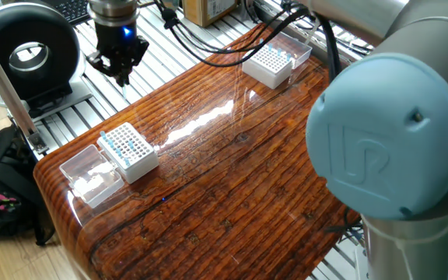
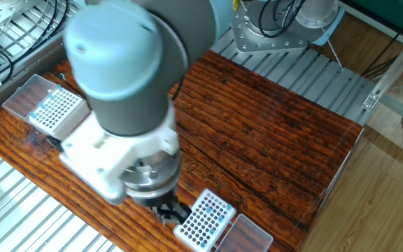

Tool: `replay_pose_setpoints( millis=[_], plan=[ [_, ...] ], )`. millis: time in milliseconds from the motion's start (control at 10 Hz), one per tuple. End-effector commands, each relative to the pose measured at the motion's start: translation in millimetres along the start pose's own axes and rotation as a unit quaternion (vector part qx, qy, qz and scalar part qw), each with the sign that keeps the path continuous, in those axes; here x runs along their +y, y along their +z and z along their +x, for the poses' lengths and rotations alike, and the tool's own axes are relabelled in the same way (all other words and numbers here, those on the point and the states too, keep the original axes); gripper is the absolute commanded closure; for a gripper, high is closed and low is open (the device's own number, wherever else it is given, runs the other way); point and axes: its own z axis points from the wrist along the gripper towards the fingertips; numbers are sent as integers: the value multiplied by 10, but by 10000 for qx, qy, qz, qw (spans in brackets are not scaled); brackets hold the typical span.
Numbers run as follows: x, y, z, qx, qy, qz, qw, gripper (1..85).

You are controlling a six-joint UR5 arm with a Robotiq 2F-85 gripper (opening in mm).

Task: Transfer all medium pipette tips from one holder to another

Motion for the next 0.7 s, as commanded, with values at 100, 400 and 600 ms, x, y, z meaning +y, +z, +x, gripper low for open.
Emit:
replay_pose_setpoints(
  millis=[100,400,600],
  plan=[
    [-131,-9,104,196,-1567,377,9867,843],
    [75,25,148,164,-1590,157,9870,843],
    [471,147,219,44,-1106,163,9937,843]
  ],
)
